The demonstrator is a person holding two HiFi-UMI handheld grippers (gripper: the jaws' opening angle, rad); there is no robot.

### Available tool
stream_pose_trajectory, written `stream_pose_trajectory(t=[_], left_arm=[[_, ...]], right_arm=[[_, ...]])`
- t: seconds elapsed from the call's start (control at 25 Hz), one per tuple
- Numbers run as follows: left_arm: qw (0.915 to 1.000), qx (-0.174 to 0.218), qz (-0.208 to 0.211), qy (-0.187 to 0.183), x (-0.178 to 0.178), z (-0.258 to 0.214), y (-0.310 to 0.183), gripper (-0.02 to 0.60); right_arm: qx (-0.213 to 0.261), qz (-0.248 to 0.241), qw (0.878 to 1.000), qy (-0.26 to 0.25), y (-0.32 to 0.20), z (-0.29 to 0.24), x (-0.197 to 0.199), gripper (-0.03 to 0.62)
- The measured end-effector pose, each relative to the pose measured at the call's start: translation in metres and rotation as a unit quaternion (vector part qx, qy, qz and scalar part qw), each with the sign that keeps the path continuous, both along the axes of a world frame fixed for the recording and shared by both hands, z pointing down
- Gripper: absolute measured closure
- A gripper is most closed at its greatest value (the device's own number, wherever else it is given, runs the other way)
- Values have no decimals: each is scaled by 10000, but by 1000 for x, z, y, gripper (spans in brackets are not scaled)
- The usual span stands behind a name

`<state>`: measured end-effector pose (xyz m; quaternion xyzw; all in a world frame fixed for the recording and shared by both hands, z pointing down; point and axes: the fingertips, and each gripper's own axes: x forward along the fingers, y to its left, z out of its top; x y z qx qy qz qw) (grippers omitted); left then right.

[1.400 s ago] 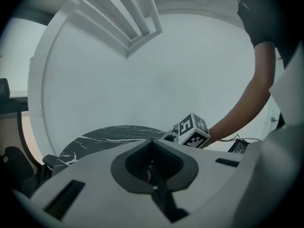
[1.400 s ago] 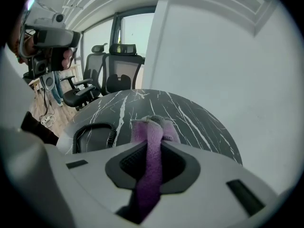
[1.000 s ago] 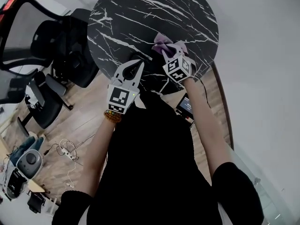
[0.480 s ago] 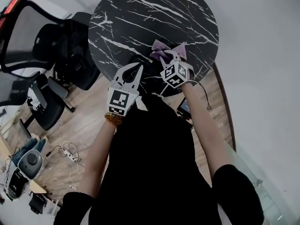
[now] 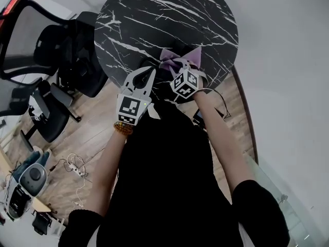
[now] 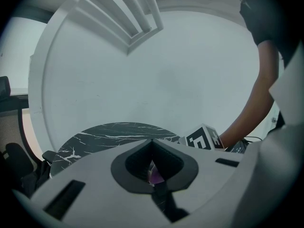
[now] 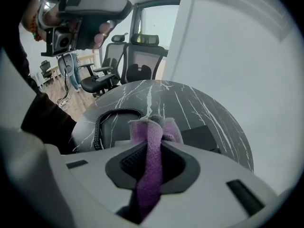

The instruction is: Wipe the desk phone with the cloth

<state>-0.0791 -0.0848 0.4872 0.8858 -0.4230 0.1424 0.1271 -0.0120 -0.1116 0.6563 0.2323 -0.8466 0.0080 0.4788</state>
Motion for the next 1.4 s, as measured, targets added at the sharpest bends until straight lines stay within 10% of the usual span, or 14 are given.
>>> stream_pose_trajectory(t=[1.4], left_arm=[[10000,2,70,-22,12,6,19,569]], right_arm=[[-1342,-235,9907,64,87,48,-35,526]])
